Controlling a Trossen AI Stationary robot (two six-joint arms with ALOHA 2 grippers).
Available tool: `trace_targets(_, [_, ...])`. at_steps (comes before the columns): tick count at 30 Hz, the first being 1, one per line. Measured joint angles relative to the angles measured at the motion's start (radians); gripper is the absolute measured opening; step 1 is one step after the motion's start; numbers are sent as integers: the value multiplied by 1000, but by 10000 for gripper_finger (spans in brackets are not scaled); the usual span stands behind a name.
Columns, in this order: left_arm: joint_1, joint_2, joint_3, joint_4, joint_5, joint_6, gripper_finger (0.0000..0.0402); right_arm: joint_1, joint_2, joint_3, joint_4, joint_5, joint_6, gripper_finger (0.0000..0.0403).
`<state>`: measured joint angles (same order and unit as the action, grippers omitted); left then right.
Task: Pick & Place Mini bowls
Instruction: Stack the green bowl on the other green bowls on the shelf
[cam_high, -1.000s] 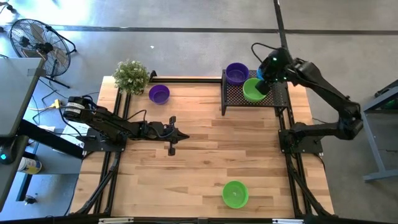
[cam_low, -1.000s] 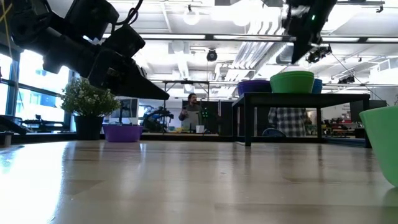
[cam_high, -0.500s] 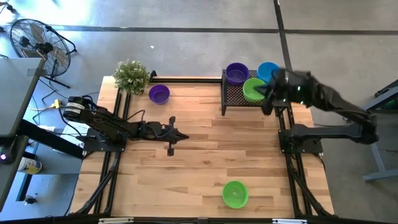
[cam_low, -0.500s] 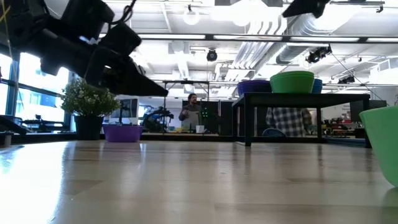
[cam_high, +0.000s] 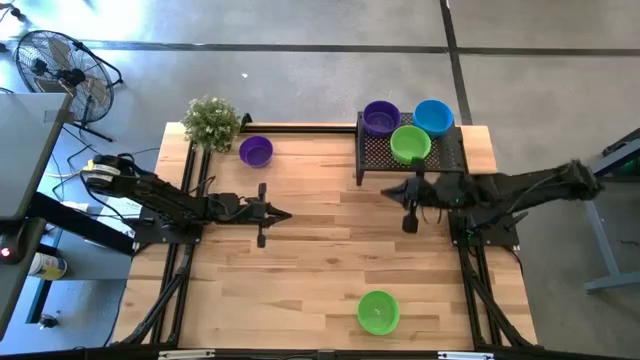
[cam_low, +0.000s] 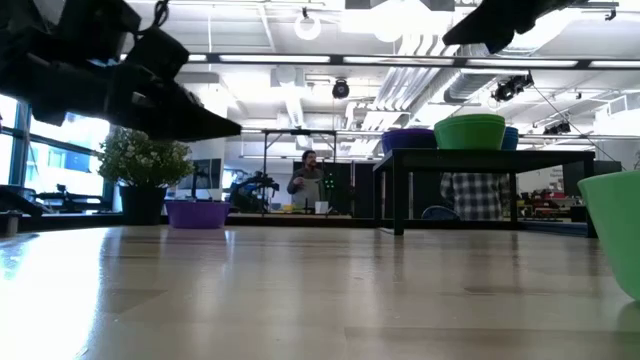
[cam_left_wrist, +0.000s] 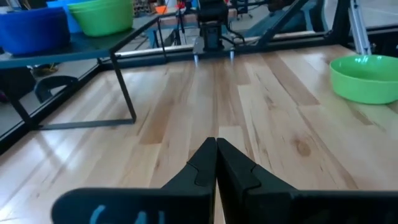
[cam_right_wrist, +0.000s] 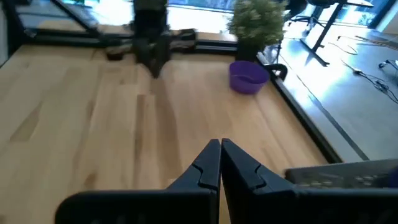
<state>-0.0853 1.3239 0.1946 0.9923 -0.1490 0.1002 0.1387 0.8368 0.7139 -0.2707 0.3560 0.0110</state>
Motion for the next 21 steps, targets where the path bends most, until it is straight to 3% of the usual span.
trace_targets(8, [0, -90, -70, 1, -5, -16, 0, 311, 141, 2, 5, 206, 99, 1])
trace_targets(16, [0, -95, -81, -4, -28, -26, 0, 541, 357, 85, -6, 219, 157, 22])
trace_targets(21, [0, -95, -81, -5, -29, -30, 0, 618, 516, 178, -83, 184, 308, 59])
